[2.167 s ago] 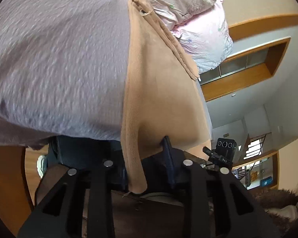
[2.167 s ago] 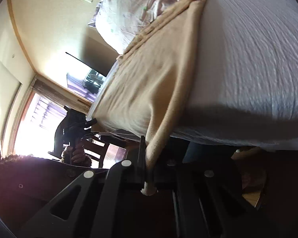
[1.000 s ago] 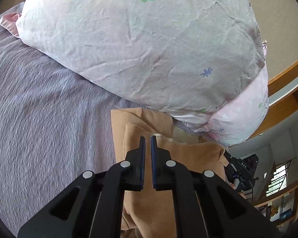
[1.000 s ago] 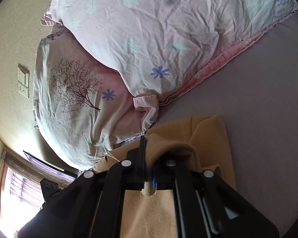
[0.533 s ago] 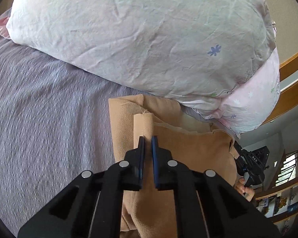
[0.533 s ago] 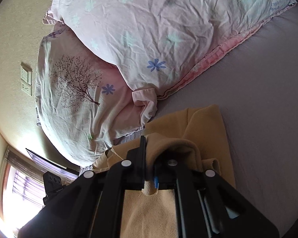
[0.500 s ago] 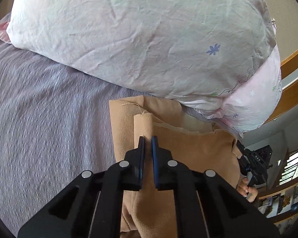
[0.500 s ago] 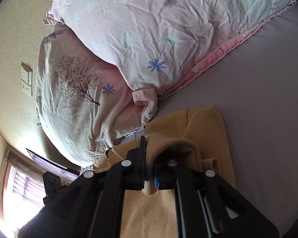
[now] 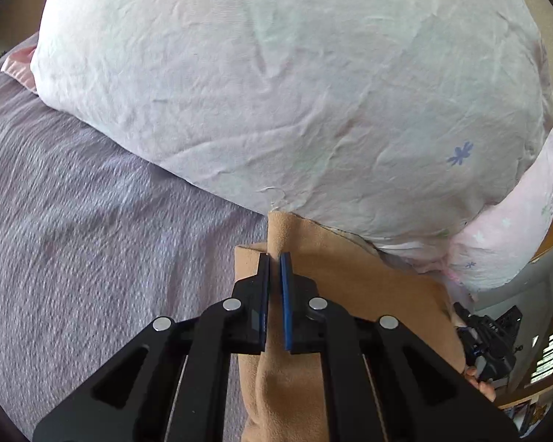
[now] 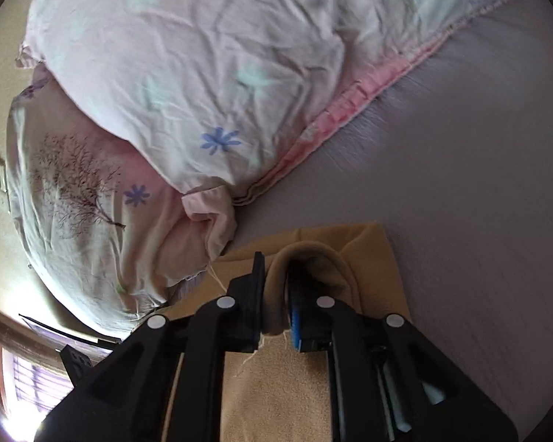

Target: Fold small clothes

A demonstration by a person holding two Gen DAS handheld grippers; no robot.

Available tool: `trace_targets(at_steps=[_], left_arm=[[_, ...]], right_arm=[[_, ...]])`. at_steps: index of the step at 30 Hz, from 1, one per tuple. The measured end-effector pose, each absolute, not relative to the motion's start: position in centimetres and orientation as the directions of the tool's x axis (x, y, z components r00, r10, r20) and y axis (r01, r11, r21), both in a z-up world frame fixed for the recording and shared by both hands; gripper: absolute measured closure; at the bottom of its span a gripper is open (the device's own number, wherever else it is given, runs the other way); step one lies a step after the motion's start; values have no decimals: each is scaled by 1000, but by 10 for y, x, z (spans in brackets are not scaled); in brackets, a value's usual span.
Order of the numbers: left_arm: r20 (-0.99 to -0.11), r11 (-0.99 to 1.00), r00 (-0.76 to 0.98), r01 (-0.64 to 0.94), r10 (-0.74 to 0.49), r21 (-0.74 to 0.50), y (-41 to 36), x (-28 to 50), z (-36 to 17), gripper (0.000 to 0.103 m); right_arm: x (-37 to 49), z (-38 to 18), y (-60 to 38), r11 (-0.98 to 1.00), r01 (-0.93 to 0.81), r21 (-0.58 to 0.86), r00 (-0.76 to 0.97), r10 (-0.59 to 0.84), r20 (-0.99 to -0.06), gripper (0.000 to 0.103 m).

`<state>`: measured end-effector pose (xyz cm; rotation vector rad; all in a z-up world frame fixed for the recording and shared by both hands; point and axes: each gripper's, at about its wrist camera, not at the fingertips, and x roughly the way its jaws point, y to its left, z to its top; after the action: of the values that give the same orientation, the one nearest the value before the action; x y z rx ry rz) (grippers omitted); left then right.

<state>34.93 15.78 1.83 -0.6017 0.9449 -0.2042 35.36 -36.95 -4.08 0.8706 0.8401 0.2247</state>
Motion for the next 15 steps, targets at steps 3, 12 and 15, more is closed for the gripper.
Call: trace_targets(at_steps=[3, 12, 15], left_arm=[[-642, 763, 614, -98, -459, -640, 179, 338, 27, 96], [-631, 722, 493, -8, -599, -692, 186, 267, 20, 51], [-642, 709, 424, 1, -639, -705, 180, 252, 8, 51]], right_arm=[[336, -23, -395, 655, 201, 728, 756, 369, -541, 18], [279, 5, -389, 758, 7, 652, 747, 430, -507, 13], [272, -8, -379, 774, 31, 633, 706, 431, -562, 14]])
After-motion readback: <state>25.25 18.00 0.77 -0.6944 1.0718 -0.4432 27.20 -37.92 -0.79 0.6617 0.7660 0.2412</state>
